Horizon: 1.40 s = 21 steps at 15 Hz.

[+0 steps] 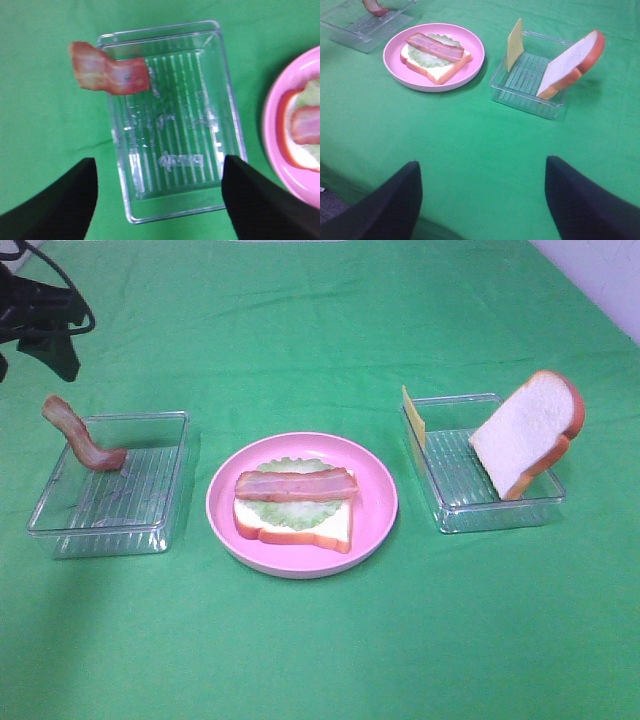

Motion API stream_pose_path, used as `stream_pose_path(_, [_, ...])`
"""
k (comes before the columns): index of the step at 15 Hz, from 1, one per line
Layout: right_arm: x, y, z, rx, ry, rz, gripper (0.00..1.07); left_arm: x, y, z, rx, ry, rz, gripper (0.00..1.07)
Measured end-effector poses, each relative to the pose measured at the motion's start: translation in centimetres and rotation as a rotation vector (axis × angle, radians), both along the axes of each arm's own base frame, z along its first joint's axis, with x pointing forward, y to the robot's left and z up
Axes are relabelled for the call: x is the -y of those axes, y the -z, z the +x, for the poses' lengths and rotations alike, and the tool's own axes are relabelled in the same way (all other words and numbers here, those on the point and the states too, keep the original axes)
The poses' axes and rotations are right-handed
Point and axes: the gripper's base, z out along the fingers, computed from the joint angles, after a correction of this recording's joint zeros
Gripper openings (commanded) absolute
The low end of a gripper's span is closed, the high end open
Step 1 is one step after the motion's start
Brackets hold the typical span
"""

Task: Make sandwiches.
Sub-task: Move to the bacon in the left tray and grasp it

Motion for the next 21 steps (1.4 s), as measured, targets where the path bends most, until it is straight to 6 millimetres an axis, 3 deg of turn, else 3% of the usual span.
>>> stream_pose_path(3, [0.0,0.0,0.0,0.000,0.000,0.000,0.67,-3.3,0.1,0.1,-0.030,-0.092,0.014,0.67])
stream_pose_path(6, [0.0,0.0,0.0,0.000,0.000,0.000,0.67,-4.8,1.0,0.9,-0.044,-0.134,0.019,0.66])
stream_pose_path(15, [0.0,0.0,0.0,0.000,0.000,0.000,0.67,-4.6,7.8,5.4,-0.078,-0.151,-0.001,0.64])
stream_pose_path(19, [0.0,0.0,0.0,0.000,0.000,0.000,0.67,-4.5,9.3,6.4,-0.060,-0.162,-0.023,0.51])
stream_pose_path(21, [0.0,0.0,0.0,0.000,0.000,0.000,0.67,-4.5,9.8,6.4,-0.071,-0.162,-0.022,0.37])
